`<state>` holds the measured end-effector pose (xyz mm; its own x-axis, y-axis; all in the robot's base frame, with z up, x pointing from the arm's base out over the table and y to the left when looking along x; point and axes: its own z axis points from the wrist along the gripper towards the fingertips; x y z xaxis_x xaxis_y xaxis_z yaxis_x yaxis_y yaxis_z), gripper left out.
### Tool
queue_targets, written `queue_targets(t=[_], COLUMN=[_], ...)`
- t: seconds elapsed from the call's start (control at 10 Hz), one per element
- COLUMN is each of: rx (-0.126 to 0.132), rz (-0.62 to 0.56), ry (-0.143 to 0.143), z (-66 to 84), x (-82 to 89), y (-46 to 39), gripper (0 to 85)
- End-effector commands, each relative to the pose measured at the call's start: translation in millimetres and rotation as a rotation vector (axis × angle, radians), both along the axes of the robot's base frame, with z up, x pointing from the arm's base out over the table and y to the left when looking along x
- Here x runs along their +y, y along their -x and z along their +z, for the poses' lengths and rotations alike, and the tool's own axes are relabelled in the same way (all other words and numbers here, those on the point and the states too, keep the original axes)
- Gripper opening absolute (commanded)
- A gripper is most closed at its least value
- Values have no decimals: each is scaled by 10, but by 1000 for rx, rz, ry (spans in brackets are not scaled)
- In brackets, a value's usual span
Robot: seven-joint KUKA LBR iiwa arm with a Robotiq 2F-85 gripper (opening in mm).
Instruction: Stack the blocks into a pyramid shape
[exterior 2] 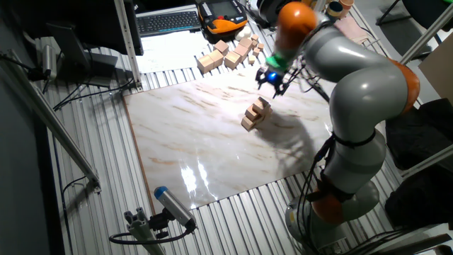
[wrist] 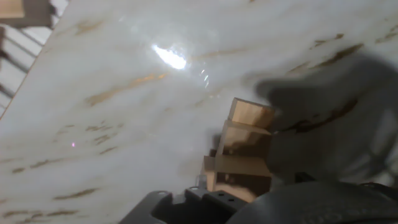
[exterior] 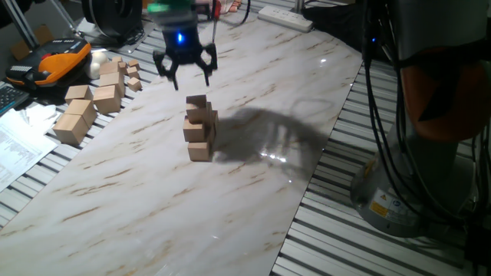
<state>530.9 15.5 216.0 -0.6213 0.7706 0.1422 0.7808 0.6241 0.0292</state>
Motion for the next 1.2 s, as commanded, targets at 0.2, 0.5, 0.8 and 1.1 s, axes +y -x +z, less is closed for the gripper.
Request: queue_targets(t=[0.2, 0.5, 0.8, 1.1], rx=[-6, -32, -45, -53], rz=[198, 369, 576, 617], ry=[-14, 98, 142, 106], z=[158, 212, 219, 191], x=[-120, -118, -79, -37], y=[-12, 60, 115, 130], gripper=[0, 0, 0, 0])
